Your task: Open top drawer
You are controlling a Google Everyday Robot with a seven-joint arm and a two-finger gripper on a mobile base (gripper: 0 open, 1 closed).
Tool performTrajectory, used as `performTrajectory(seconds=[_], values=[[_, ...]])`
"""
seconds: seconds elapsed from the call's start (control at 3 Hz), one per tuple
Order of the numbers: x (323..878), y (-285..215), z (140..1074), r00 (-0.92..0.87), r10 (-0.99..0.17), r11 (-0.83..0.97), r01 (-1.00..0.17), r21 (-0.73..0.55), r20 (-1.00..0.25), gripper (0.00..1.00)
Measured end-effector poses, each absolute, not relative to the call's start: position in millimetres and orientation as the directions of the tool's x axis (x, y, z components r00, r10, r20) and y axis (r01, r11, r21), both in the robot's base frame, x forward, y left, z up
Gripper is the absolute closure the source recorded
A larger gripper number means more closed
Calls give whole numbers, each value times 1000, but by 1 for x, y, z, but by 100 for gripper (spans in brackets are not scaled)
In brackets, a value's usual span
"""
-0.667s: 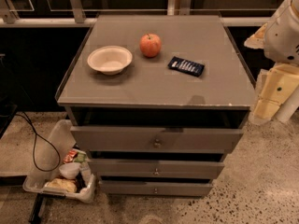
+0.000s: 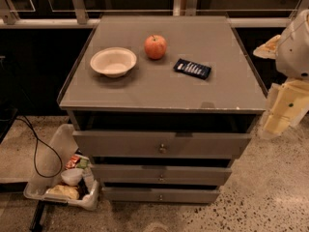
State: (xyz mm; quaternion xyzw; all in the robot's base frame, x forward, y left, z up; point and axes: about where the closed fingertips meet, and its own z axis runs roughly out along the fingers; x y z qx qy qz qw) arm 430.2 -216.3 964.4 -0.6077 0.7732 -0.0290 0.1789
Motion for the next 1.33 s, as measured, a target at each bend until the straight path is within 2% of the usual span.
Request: performTrajectory(seconds=[0.67,1.33], values=[[413,-230,895,-92,-916,214,-935,-282,-390,0],[414,-228,892,-57,-925,180,-937,-301,-377,0]])
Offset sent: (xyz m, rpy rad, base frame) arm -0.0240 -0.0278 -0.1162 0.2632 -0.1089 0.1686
